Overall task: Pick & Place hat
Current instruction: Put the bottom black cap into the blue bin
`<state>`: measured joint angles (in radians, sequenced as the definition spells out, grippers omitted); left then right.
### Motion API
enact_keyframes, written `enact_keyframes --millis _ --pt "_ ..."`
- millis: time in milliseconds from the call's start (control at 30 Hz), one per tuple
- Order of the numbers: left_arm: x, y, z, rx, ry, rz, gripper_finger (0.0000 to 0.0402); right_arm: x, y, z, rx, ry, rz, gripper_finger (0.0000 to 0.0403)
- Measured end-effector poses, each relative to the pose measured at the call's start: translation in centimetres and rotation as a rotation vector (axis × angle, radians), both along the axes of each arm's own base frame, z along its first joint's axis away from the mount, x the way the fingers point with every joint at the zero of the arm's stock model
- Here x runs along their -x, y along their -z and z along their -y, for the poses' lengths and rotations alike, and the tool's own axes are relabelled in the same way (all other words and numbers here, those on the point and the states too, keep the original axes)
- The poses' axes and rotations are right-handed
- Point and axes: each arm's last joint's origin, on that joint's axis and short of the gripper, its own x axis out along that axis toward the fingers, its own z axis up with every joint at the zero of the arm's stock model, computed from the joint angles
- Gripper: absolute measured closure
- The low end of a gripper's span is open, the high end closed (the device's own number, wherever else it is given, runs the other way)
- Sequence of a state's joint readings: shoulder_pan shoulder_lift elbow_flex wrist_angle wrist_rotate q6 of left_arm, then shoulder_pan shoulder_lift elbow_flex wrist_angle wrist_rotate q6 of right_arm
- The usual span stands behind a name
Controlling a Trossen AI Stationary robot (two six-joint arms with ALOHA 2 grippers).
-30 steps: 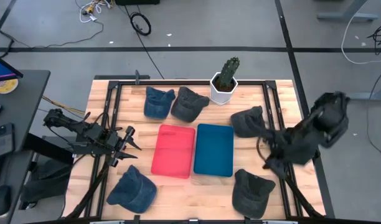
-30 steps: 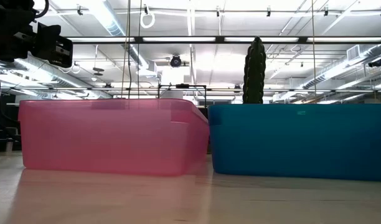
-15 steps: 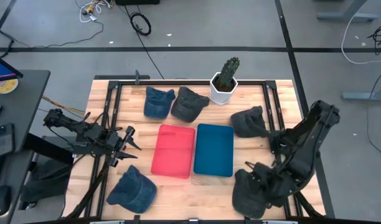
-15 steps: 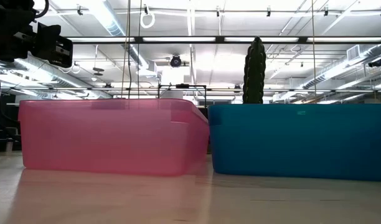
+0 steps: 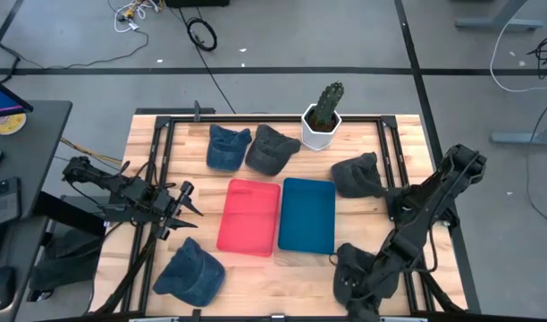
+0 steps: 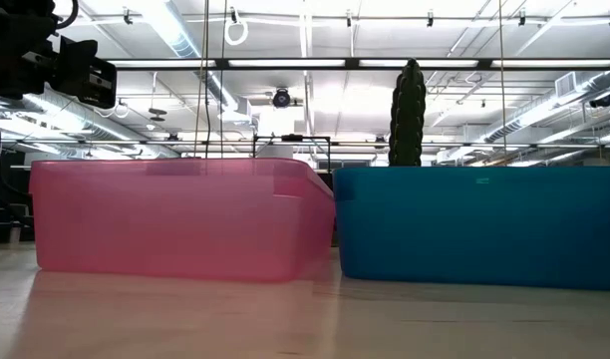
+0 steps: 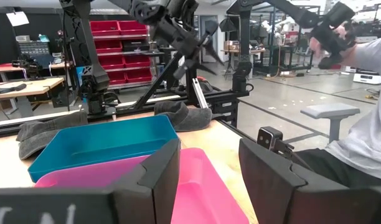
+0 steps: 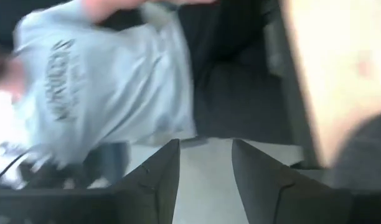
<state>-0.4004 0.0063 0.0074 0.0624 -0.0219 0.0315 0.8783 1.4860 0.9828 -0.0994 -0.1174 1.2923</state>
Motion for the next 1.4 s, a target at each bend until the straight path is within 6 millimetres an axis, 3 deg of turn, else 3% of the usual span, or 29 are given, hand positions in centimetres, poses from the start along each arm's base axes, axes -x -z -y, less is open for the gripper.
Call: enact_keyframes --millis 333,533,733,933,1067,1300,1400 --pt "0.0 0.0 0.0 0.0 0.0 0.0 0.0232 -0.1 -0.8 0.2 -0.077 -0.173 0.081 0.0254" --pt "0.0 0.0 0.0 0.0 0.0 0.0 0.0232 -0.5 -0.2 1.3 -0.053 -0.091 -0.049 0.0254" --pt "0.0 0.0 0.0 0.0 0.0 0.0 0.0232 -0.2 0.9 2.8 -0.063 -0.047 -0.401 0.0254" --pt "0.0 0.0 0.0 0.0 0.0 0.0 0.0232 0.6 2.0 3.6 0.084 -0.039 -0.469 0.0258" --pt "0.0 0.0 0.0 0.0 0.0 0.0 0.0232 1.4 2.6 4.3 0.187 -0.038 -0.533 0.0282" --pt "0.0 0.0 0.0 0.0 0.0 0.0 0.0232 1.4 2.7 4.3 0.228 -0.061 -0.474 0.0325" --pt "0.0 0.0 0.0 0.0 0.0 0.0 0.0232 1.3 2.7 4.3 0.295 -0.064 -0.369 0.0331"
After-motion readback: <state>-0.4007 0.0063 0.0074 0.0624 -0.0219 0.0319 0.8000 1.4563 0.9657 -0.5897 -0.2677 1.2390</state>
